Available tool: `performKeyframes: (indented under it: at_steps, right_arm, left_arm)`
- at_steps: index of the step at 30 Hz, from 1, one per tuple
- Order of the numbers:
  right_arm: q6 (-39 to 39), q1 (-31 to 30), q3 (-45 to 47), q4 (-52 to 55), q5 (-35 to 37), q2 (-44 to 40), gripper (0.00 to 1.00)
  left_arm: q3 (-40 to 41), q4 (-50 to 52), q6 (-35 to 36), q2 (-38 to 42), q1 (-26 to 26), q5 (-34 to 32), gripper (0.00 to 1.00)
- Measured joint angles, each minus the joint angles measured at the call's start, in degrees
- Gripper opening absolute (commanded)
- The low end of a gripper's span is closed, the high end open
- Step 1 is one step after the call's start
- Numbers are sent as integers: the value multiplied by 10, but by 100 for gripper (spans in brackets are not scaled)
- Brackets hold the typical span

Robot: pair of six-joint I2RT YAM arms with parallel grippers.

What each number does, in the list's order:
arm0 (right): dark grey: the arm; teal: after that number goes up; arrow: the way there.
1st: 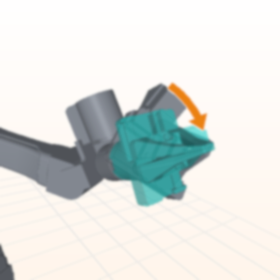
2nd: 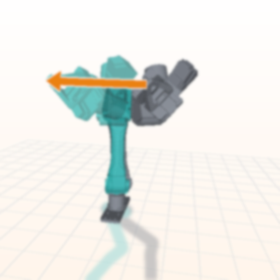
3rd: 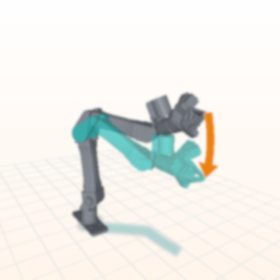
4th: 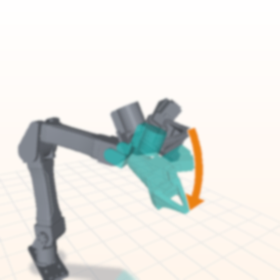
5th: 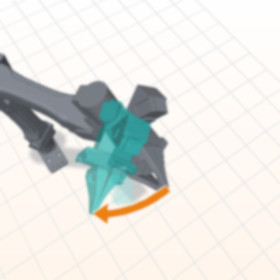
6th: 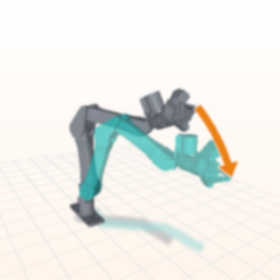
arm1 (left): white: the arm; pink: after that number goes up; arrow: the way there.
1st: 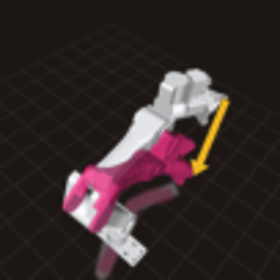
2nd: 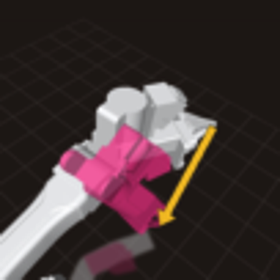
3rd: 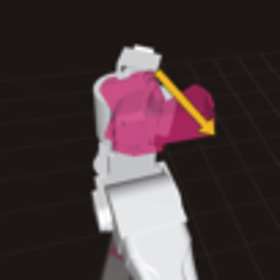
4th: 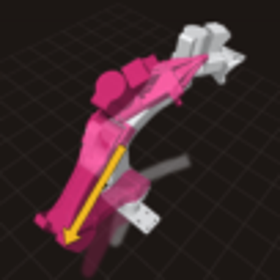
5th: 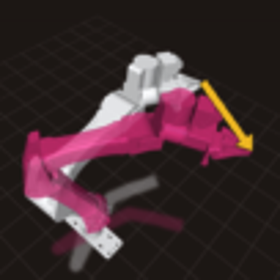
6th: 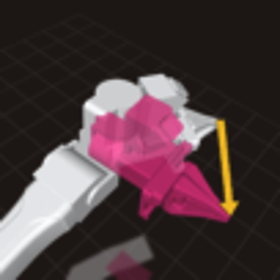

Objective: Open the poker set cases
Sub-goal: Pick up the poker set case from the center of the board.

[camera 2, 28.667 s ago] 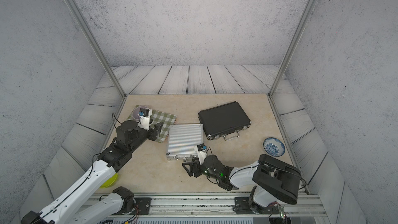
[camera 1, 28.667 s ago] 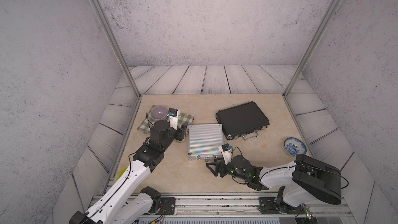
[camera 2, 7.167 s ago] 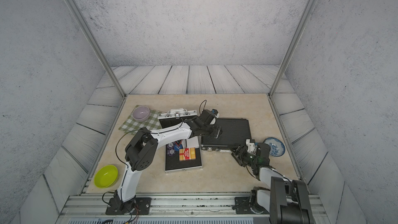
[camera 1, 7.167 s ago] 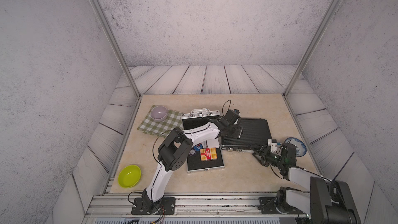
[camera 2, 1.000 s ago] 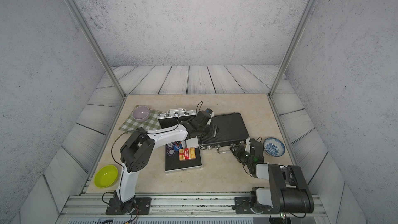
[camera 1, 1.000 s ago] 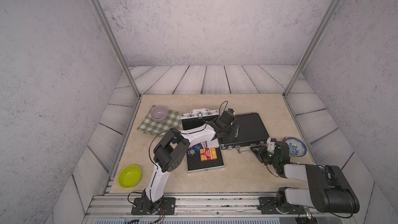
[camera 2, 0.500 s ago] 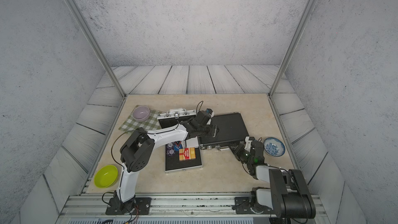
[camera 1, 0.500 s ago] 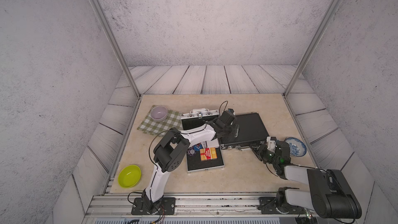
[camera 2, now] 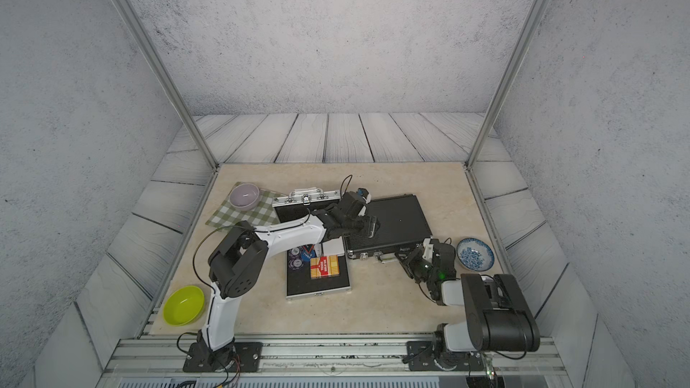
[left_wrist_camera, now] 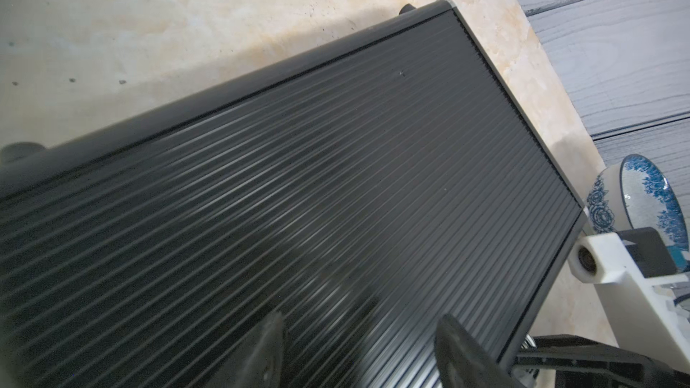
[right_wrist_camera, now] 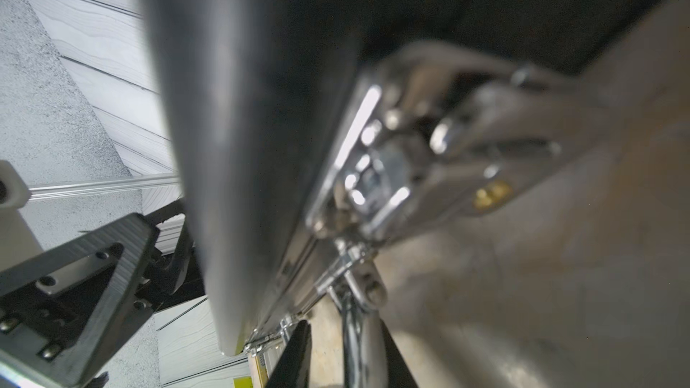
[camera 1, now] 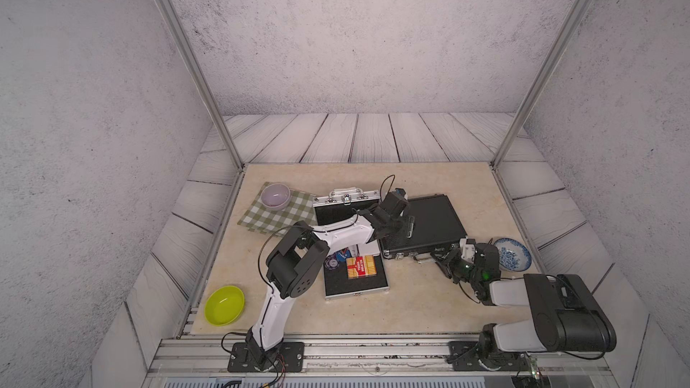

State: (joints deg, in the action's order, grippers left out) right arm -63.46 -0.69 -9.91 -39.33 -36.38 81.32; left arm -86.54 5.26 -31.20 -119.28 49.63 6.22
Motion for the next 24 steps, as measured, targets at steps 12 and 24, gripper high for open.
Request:
performKeyframes:
  at_steps: [12, 24]
  right_arm:
    - [-89, 3, -7, 144, 19, -125, 0]
    - [-151, 0, -30, 332, 68, -339, 0]
  left_arm:
    - [0, 45, 8, 24, 6, 4, 67]
    - [-40, 139, 94, 118, 15, -35, 70]
